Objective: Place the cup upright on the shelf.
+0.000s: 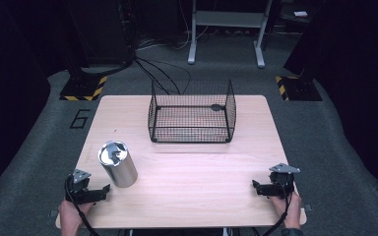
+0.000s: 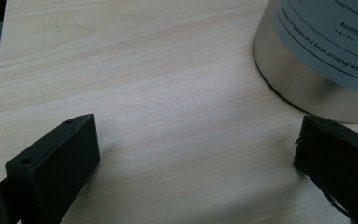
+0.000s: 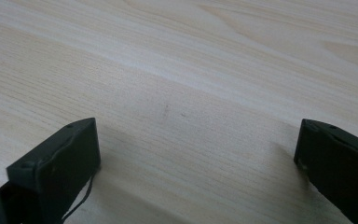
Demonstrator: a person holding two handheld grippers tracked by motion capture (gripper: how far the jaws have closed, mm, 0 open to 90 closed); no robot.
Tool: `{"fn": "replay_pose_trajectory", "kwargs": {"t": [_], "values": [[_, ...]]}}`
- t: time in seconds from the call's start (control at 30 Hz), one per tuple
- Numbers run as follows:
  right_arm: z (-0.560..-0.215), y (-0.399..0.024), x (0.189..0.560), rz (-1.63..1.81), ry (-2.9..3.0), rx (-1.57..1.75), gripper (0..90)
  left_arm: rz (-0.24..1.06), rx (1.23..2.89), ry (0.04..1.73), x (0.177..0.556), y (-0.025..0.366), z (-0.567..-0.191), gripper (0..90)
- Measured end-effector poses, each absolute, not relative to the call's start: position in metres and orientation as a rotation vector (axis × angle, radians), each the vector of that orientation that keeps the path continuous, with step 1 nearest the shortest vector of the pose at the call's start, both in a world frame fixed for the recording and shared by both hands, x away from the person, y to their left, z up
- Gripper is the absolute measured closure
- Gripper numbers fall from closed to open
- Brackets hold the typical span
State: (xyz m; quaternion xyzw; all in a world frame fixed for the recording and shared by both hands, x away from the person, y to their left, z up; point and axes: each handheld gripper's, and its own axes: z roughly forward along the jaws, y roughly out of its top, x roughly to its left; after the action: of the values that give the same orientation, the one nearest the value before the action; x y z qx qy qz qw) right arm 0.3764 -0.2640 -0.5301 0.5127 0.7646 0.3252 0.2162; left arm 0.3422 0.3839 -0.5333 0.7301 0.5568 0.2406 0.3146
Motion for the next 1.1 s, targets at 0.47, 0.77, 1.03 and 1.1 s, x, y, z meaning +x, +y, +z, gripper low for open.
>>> {"fn": "replay_pose_trajectory", "kwargs": {"t": [0.47,0.77,1.03,1.1], "values": [[-0.530,-0.265,0.377,0.896,2.122,1.411,0.0,0.619,1.921,1.445,0.342,0.385,-0.533,0.0],[-0.530,-0.264,0.376,0.898,2.115,1.423,0.0,0.578,1.892,1.377,0.328,0.389,-0.523,0.0],[-0.530,-0.264,0.376,0.898,2.116,1.423,0.0,0.569,1.805,1.253,0.310,0.383,-0.498,0.0],[-0.530,-0.264,0.376,0.899,2.115,1.425,0.0,0.573,1.790,1.224,0.307,0.379,-0.491,0.0]]}}
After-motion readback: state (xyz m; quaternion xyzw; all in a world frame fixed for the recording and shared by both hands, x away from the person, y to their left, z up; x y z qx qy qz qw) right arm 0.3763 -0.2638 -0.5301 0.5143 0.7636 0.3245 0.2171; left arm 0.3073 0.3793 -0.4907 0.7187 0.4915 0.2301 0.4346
